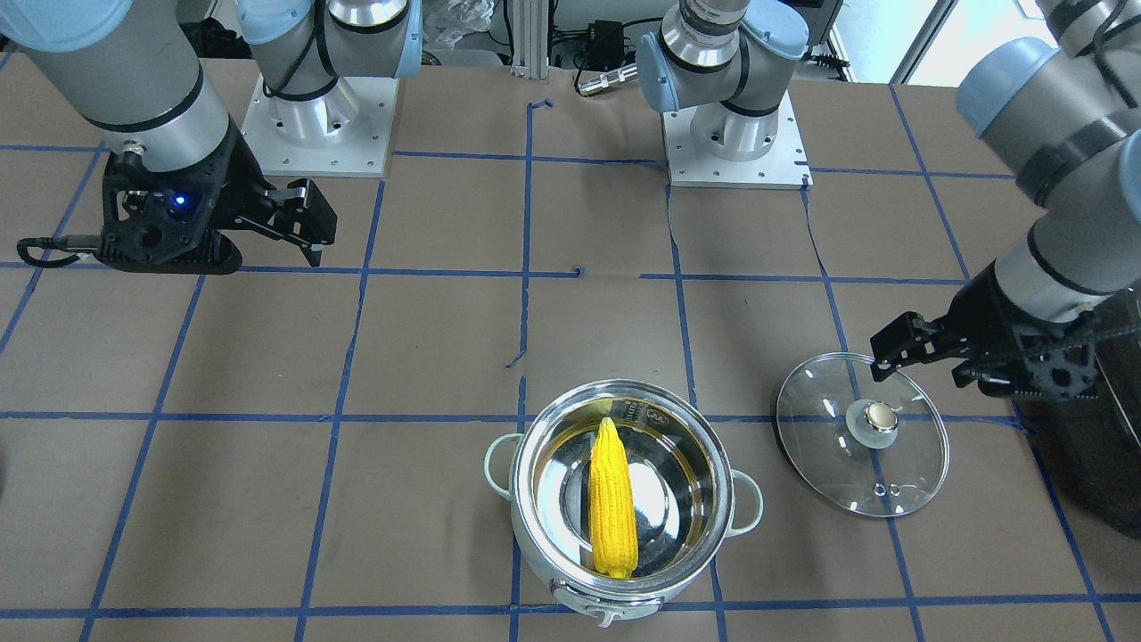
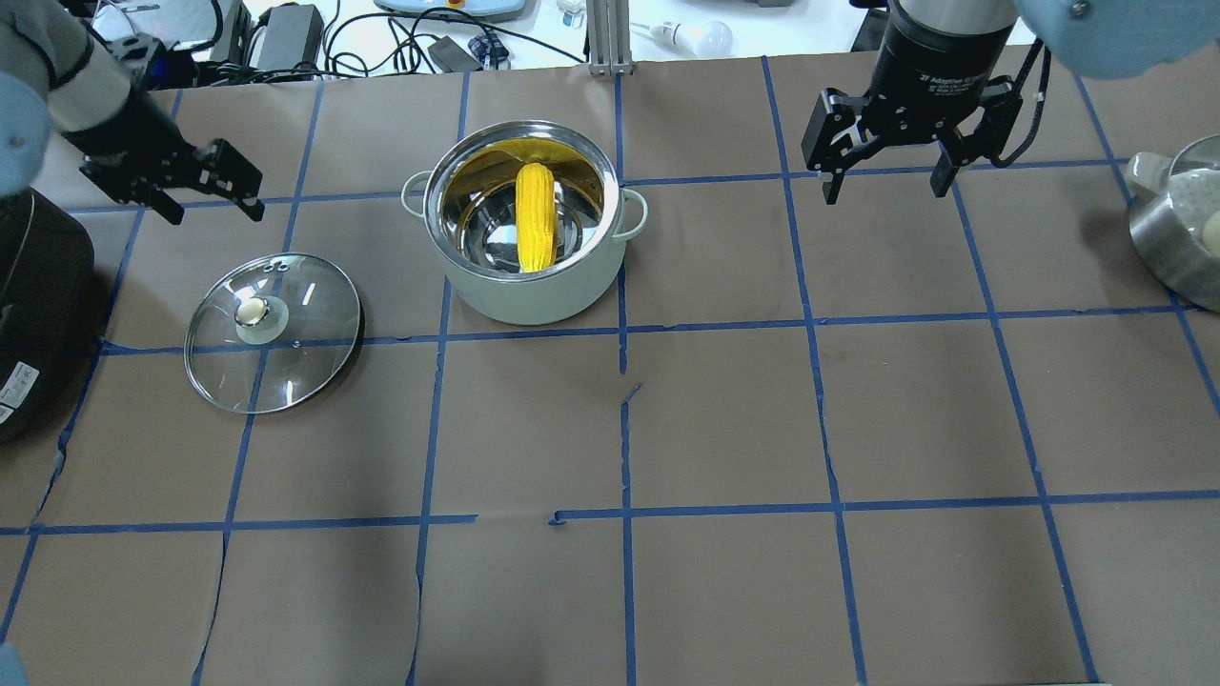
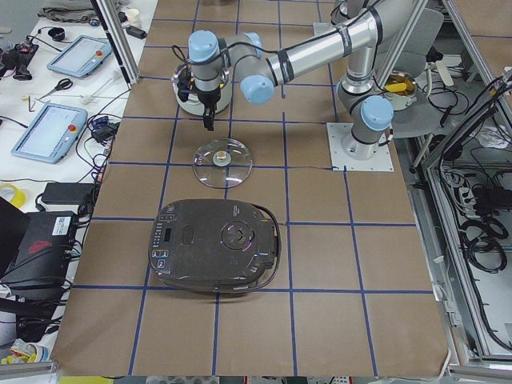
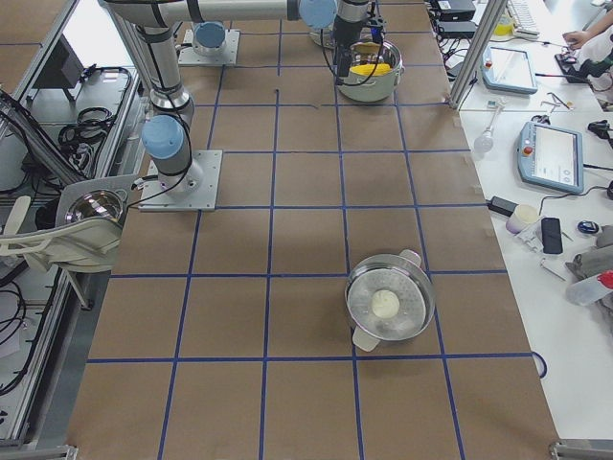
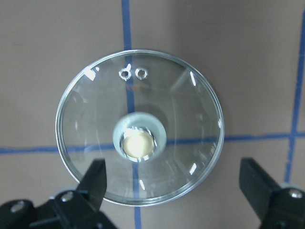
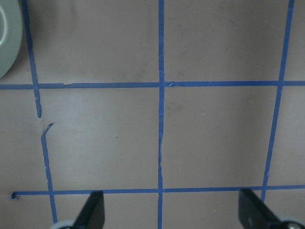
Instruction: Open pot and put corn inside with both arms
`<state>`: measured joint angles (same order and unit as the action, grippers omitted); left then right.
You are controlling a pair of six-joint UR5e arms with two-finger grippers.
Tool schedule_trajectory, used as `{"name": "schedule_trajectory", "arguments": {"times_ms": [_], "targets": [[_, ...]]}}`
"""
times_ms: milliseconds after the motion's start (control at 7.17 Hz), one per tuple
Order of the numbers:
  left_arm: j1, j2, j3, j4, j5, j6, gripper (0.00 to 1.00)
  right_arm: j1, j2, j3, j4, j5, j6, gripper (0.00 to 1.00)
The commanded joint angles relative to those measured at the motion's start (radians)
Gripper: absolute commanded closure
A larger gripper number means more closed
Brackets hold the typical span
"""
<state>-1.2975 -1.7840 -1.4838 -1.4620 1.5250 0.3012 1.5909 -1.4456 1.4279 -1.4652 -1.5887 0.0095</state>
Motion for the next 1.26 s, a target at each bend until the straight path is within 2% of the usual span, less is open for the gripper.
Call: {"name": "schedule_trajectory", "arguments": {"times_ms": [0,140,419,698,977,1116], "targets": [[-0.165,0.044,0.238,-0.324,0.042,-0.184,0.00,0.000,-0.006,0.003,-0.006,0.003,-0.002,0.00],[-0.218,0.099,0.238,-0.355,0.043,-0.197,0.00,-0.002,-0.006,0.003,-0.009,0.003,0.001,0.00],[-0.288,0.138,0.186,-0.344,0.085,-0.266,0.00,-0.032,-0.018,0.005,-0.009,0.003,-0.003,0.00],[-0.324,0.161,0.124,-0.272,0.092,-0.313,0.00,-0.048,-0.025,0.005,-0.003,0.009,-0.011,0.00],[-0.324,0.161,0.061,-0.105,0.092,-0.306,0.00,-0.051,-0.026,0.005,-0.004,0.010,-0.013,0.00],[-0.325,0.169,0.053,-0.094,0.081,-0.304,0.00,-0.048,-0.027,0.005,-0.004,0.010,-0.013,0.00]]}}
